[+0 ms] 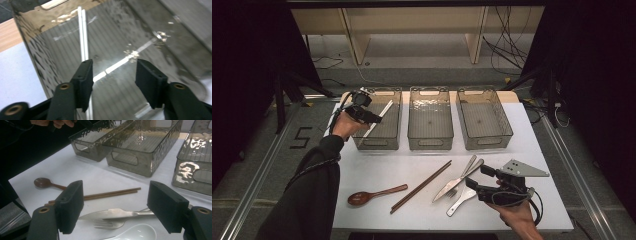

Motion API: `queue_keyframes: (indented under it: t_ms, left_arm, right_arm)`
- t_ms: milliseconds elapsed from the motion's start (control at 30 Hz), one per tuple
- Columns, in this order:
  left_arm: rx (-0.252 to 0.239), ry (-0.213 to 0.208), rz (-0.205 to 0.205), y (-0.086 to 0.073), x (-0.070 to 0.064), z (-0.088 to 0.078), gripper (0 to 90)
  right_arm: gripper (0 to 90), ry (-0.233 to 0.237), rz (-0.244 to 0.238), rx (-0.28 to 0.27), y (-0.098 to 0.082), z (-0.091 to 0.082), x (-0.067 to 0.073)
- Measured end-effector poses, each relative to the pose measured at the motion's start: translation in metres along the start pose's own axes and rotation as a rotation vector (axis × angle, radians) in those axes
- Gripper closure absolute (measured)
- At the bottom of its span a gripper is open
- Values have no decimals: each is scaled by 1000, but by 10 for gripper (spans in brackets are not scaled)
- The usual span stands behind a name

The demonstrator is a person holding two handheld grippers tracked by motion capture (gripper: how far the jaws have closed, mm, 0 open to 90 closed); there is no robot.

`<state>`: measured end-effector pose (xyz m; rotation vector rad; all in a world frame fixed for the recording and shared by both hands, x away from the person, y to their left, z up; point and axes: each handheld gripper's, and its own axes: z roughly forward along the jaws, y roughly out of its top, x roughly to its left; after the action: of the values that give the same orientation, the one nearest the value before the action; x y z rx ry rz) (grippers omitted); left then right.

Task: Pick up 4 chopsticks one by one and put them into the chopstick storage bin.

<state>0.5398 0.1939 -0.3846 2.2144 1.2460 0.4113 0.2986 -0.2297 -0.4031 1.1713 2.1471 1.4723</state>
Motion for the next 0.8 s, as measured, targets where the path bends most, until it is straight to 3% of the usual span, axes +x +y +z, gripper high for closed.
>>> queue_keyframes:
  t_ms: [467,633,700,800]
  left_arm:
    - [-41,-120,19,-20,-39,-44,279]
    - [-25,-130,21,-32,-49,-45,247]
    - [-35,-135,3,-36,-49,-44,238]
    - [-7,-137,24,-41,-54,-42,215]
  right_arm:
    - [299,-7,1,2,0,0,0]
    - [299,-6,-1,1,0,0,0]
    - [299,-5,-2,0,0,0,0]
    - [299,-6,-2,-4,1,-1,1]
